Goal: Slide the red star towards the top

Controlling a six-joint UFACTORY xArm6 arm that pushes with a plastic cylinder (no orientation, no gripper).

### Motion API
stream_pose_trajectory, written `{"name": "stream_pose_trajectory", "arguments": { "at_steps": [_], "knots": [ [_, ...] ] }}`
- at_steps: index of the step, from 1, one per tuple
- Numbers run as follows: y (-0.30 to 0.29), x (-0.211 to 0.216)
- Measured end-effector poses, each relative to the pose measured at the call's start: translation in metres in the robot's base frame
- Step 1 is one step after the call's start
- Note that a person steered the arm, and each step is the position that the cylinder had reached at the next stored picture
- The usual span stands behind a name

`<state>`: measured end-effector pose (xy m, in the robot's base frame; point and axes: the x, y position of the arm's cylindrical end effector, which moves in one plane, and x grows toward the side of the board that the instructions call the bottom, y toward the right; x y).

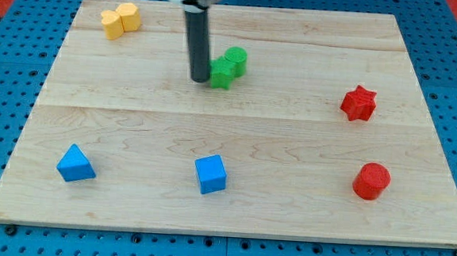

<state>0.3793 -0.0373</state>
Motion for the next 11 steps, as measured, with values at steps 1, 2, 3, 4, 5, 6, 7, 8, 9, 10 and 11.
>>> {"name": "stream_pose_trajectory", "arguments": {
  "at_steps": [1,2,3,4,5,6,7,8,9,10,11],
  "knots": [
    [0.017,0.063],
    [0.131,0.084],
    [0.201,0.075],
    [0.220,0.068],
    [0.252,0.064],
    [0.254,0.031],
    [0.224,-0.024],
    [0.232,-0.007],
    [0.199,0.000],
    [0.202,-0.038],
    [0.219,-0.079]
  ]
}}
